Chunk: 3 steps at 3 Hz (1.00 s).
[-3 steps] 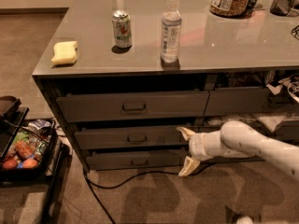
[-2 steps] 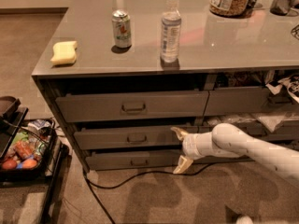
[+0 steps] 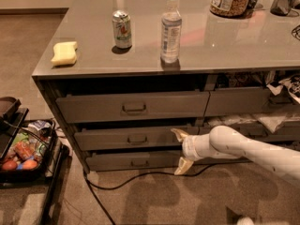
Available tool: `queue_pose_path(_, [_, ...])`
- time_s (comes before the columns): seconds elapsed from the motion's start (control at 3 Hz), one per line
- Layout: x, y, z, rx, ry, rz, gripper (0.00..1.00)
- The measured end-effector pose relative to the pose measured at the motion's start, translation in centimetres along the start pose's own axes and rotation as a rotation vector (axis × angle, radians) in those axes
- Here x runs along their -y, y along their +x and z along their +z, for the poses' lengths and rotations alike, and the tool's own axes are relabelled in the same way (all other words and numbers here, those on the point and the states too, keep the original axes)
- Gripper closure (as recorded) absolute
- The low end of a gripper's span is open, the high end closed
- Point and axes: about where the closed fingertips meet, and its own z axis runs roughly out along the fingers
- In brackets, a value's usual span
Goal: Open middle drawer
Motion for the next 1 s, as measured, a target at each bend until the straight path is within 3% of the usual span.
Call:
queue_pose_path(0.67, [3.5,0.8,2.2,-0.051,0.136,-0.085,0.00])
queue_pose_path(1.0, [3.6,0.8,2.2,-0.053,0.141,-0.085,0.00])
